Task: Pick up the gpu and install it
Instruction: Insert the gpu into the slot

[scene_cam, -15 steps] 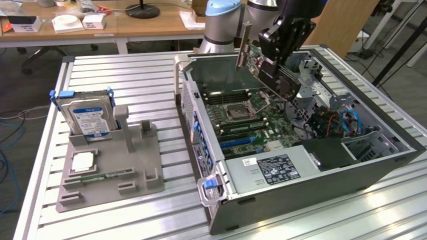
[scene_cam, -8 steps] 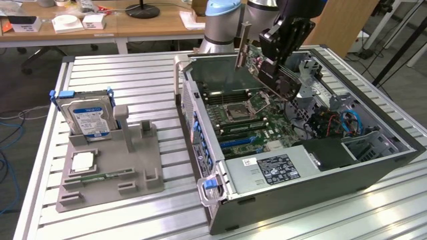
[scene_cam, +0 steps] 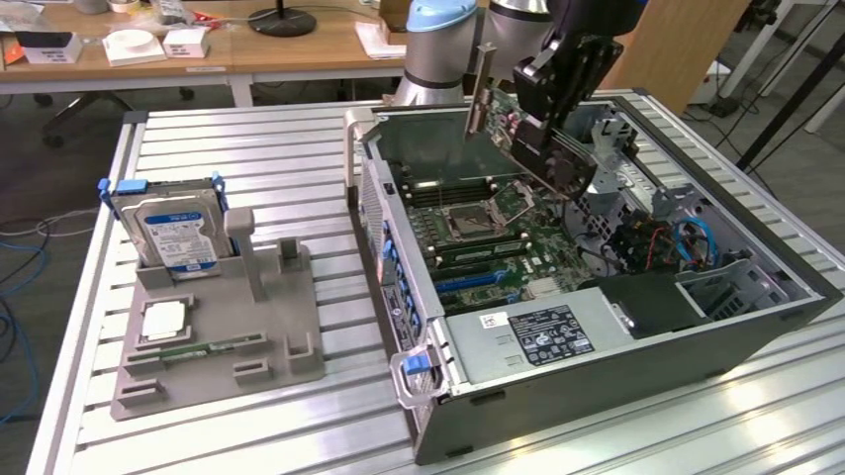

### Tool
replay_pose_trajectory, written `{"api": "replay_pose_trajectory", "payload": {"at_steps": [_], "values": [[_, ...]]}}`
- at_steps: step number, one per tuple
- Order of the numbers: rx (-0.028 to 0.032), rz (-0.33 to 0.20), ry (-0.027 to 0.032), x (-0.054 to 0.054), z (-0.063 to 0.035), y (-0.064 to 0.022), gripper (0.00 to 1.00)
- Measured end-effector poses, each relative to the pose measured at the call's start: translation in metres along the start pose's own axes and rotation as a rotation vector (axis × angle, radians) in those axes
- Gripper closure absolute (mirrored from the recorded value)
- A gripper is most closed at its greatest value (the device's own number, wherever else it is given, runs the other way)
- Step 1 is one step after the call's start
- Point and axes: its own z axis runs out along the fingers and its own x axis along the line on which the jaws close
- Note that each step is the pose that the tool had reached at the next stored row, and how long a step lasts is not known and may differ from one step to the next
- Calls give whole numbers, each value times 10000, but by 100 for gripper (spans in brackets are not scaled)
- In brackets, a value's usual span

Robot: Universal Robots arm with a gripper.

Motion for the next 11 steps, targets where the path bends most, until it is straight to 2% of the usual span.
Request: {"api": "replay_pose_trajectory", "payload": {"at_steps": [4,6,11], "values": [[-5,-191,8,0,0,0,74],[-19,-804,34,0,0,0,74],[-26,-1098,45,0,0,0,74]]}}
